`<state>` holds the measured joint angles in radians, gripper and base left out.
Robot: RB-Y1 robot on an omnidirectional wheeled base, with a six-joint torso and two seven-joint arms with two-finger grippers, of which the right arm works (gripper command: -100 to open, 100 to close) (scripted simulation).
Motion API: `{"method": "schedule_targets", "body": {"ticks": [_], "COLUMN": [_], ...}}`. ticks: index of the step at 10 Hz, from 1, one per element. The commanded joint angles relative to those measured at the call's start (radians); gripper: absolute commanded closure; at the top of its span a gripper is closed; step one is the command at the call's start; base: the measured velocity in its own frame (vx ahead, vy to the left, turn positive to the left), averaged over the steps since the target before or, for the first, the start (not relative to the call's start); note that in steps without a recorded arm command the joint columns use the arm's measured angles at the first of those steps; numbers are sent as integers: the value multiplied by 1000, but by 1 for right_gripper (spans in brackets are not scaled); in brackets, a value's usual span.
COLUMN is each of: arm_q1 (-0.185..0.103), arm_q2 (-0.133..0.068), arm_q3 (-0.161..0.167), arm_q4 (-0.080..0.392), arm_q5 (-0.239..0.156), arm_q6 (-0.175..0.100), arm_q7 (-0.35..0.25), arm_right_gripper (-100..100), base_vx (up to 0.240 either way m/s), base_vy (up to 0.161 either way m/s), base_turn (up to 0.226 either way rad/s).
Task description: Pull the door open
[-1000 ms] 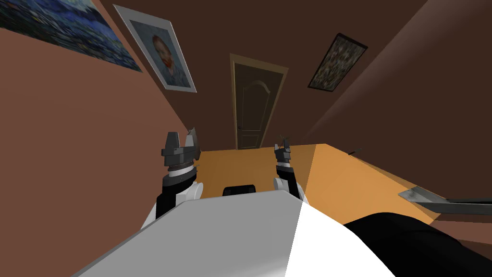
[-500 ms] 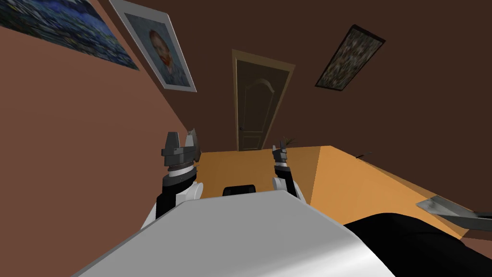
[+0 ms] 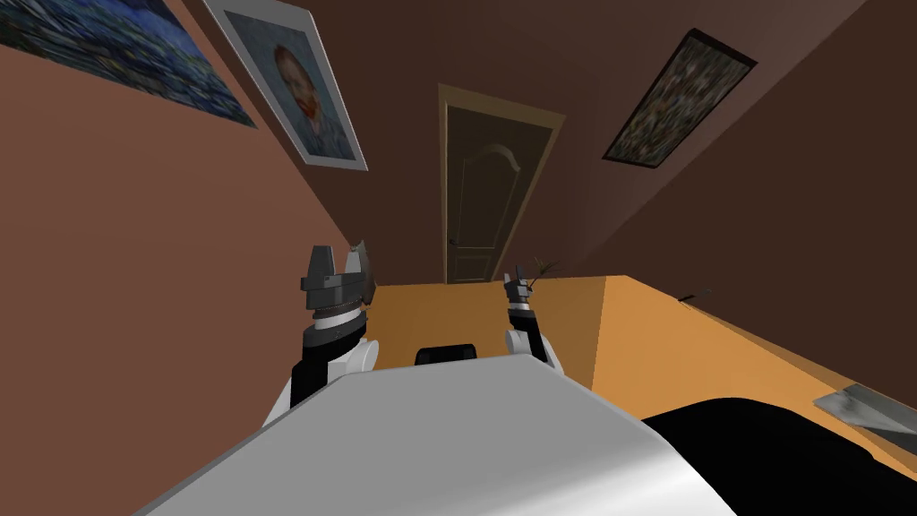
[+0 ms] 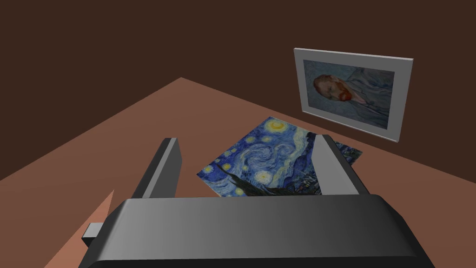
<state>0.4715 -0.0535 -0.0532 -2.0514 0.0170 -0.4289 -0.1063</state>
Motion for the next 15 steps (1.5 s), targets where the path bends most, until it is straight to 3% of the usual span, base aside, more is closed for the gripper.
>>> {"method": "schedule_targets", "body": {"ticks": [1,12,15], "arm_q1": [-17,-99,-132], "arm_q2": [-12,-72,-94], "arm_q3": [5,20,26], "arm_q4": [45,264,351], "arm_q5": [-13,-78,-103], "arm_q6": [-8,-46,-61], "arm_q7": [7,37,48], "arm_right_gripper": [-100,-100,-100], "base_vx": [141,105,137], "base_vy": [45,36,46], "base_turn": [57,37,55]}}
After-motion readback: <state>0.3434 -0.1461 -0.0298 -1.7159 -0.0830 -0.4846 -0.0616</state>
